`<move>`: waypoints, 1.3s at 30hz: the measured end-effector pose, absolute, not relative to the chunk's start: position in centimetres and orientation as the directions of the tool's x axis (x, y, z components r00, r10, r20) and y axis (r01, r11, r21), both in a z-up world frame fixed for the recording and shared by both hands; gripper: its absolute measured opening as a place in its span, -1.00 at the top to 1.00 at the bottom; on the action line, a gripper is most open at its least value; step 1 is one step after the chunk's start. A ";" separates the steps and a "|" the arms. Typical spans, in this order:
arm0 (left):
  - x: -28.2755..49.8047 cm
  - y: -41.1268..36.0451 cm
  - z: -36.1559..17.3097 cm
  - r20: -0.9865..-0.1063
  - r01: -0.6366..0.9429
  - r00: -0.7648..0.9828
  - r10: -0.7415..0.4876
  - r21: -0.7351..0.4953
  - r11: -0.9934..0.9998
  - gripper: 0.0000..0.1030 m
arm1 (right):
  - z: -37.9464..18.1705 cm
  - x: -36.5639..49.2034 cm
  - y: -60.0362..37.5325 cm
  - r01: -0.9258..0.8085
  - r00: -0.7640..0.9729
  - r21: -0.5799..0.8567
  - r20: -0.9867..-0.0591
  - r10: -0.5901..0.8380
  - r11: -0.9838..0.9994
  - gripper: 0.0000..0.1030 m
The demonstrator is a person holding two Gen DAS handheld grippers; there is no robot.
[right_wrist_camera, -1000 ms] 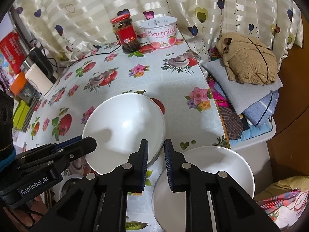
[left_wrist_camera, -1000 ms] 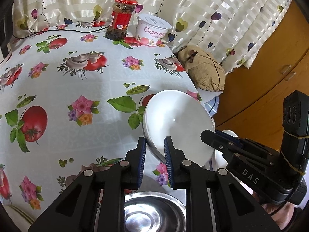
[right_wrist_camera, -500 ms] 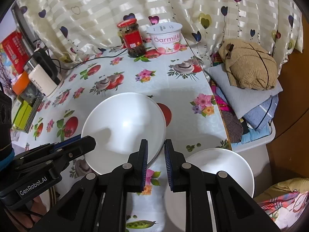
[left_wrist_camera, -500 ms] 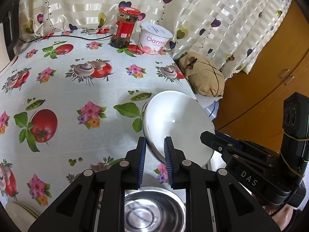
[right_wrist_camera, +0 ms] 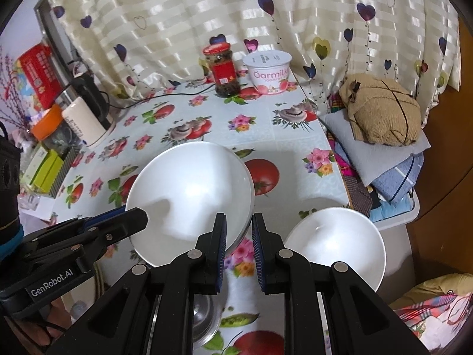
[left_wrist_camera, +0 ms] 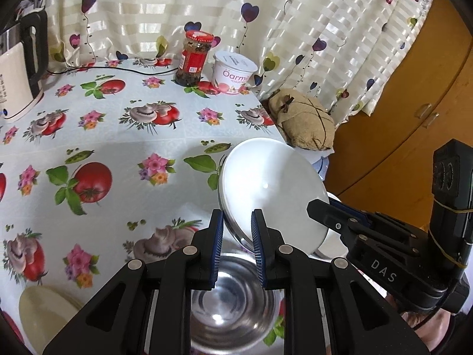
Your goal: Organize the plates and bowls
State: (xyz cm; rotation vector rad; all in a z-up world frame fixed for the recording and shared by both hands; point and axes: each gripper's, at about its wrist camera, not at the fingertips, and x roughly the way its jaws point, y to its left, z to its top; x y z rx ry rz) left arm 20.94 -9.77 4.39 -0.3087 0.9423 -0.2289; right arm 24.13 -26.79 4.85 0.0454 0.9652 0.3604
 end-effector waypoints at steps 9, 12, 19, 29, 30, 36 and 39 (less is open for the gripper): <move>17.3 -8.9 5.0 -0.756 0.049 0.572 -0.317 -0.354 0.934 0.60 | 6.2 20.6 -26.1 -0.307 0.520 0.208 -0.781 0.347 0.929 0.67; 16.1 -8.6 4.5 -0.764 0.038 0.563 -0.315 -0.357 0.934 0.61 | 6.1 19.5 -25.8 -0.313 0.514 0.213 -0.781 0.354 0.925 0.67; 13.9 -8.1 3.1 -0.785 0.018 0.537 -0.309 -0.355 0.935 0.60 | 5.2 17.4 -25.0 -0.327 0.490 0.221 -0.792 0.365 0.919 0.67; 12.8 -7.9 1.1 -0.811 -0.006 0.497 -0.307 -0.357 0.934 0.60 | 2.8 16.2 -24.4 -0.331 0.440 0.225 -0.822 0.361 0.917 0.67; 12.8 -7.9 0.8 -0.815 -0.008 0.491 -0.308 -0.358 0.934 0.60 | 2.6 16.2 -24.3 -0.332 0.437 0.223 -0.825 0.359 0.917 0.66; 12.9 -7.8 -0.3 -0.829 -0.020 0.468 -0.306 -0.356 0.934 0.60 | 1.4 16.4 -24.1 -0.331 0.408 0.224 -0.842 0.353 0.917 0.66; 12.9 -7.8 -0.6 -0.832 -0.022 0.464 -0.303 -0.353 0.935 0.60 | 0.9 16.6 -23.9 -0.333 0.397 0.224 -0.847 0.352 0.916 0.66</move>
